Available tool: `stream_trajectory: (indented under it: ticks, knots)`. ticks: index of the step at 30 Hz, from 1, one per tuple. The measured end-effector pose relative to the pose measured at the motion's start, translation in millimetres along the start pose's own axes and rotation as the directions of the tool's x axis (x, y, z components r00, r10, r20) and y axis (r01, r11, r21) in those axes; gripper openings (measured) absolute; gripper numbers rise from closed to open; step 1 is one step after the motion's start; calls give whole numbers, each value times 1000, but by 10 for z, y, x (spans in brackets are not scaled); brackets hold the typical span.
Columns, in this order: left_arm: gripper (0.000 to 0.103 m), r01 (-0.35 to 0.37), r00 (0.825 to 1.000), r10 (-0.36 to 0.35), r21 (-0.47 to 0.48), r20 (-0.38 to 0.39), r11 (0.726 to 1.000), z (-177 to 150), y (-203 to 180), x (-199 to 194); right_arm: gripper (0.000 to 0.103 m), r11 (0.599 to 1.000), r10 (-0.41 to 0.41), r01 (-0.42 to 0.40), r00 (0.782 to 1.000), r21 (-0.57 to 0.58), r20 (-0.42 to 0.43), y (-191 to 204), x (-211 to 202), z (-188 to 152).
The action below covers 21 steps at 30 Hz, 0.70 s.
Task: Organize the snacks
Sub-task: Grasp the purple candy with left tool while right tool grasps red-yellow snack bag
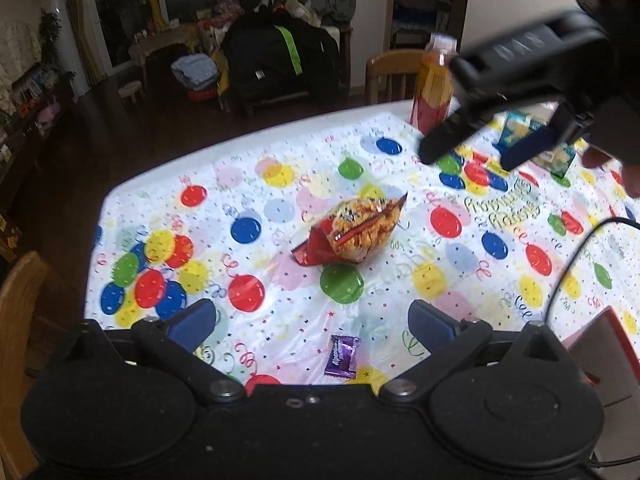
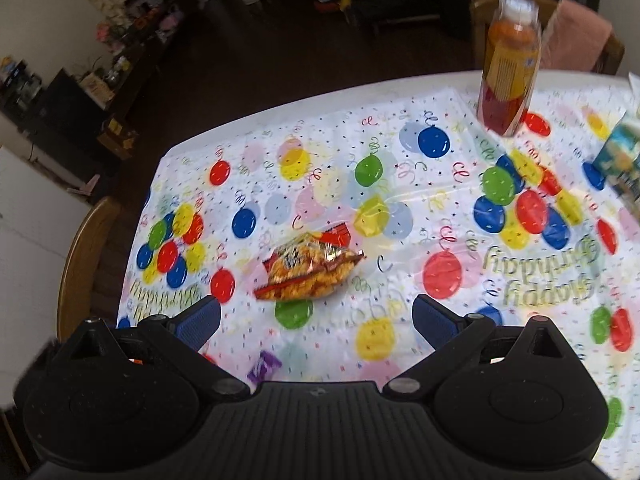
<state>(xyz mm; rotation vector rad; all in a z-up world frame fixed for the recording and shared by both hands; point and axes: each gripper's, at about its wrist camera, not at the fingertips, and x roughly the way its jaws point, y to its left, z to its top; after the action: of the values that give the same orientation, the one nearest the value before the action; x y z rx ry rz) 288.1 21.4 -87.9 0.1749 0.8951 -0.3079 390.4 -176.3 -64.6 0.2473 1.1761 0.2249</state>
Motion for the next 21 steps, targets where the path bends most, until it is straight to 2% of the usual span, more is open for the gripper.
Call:
stream_trajectory:
  ticks: [6,17,21]
  knots:
    - [102,41,998,-41,-2,-54,999,0,17,305,103,1000,-14,15,999,12,-50,0,442,220]
    - [97,97,984,-100,-28,-150,995,-9,53,746,103,978,-105,79,986,-192,-126,364,1161,493]
    - [89,143,972,-150,-48,-180,988,-20,73,861,103,964,-144,99,974,-246,-173,437,1382,490]
